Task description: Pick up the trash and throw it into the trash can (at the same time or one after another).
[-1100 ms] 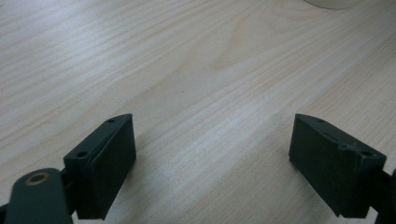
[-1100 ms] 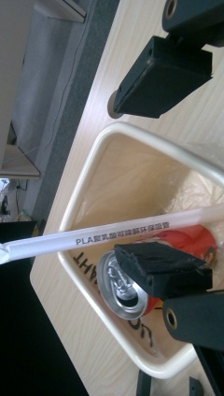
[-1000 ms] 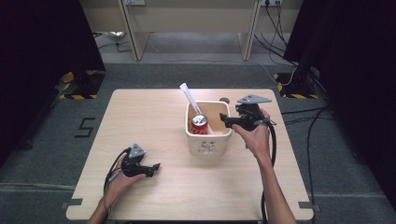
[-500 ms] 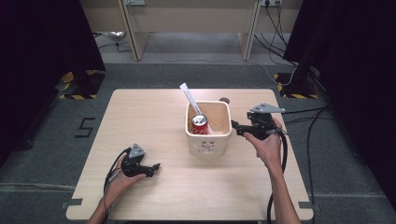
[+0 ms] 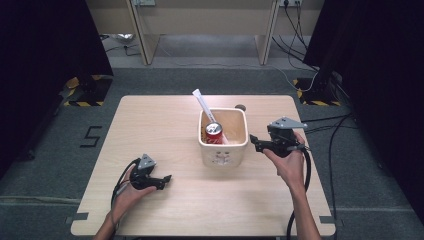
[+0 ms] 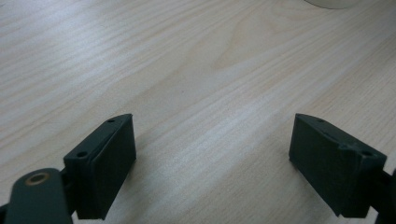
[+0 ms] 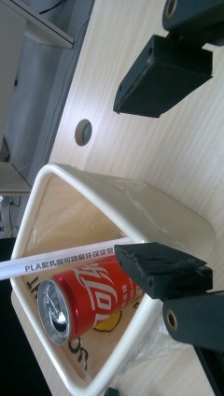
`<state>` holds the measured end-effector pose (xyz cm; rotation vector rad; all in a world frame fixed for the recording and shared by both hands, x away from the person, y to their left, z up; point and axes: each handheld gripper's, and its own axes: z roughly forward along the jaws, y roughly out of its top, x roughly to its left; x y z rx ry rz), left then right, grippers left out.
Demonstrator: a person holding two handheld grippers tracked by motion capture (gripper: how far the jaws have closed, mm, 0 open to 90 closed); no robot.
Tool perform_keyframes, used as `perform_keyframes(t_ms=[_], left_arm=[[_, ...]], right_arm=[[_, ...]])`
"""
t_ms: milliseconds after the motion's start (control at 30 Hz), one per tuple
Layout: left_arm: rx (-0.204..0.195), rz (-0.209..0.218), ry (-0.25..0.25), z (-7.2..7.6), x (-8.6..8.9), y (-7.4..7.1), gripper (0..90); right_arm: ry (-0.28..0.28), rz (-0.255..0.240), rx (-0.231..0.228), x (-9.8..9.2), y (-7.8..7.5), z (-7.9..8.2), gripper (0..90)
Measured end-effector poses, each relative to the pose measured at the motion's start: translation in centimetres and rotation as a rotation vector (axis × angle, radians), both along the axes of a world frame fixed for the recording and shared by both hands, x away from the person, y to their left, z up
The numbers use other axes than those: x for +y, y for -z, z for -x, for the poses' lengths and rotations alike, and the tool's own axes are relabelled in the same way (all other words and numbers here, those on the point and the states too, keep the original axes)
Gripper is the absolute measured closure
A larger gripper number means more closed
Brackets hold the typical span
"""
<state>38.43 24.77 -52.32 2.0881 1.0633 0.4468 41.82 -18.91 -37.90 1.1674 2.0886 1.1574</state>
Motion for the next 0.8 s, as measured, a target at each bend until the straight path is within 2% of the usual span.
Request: perform_keyframes(t_ms=[100,167,200,300,467,800], left_arm=[[0.0,0.0,0.0,0.0,0.0,0.0,14.0],[0.0,0.0,0.0,0.0,0.0,0.0,14.0],[0.0,0.0,0.0,0.0,0.0,0.0,14.0],[0.0,-0.001,0.0,0.0,0.0,0.0,14.0],[0.001,-0.005,0.003,0.0,0.0,0.0,13.9],[0.001,-0.003,0.002,0.0,0.0,0.0,14.0]], right_arm=[[-0.007,0.022,-0.007,-0.2,0.0,0.8,26.6],[-0.005,0.028,-0.009,-0.2,-0.1,1.0,26.6],[0.002,0.022,-0.019,-0.6,0.0,1.5,26.5],[0.002,0.032,-0.009,-1.1,0.5,2.3,26.2],[0.009,0.022,0.005,-2.0,1.7,3.5,25.8],[-0.006,0.009,0.007,-2.0,3.2,4.6,24.9]])
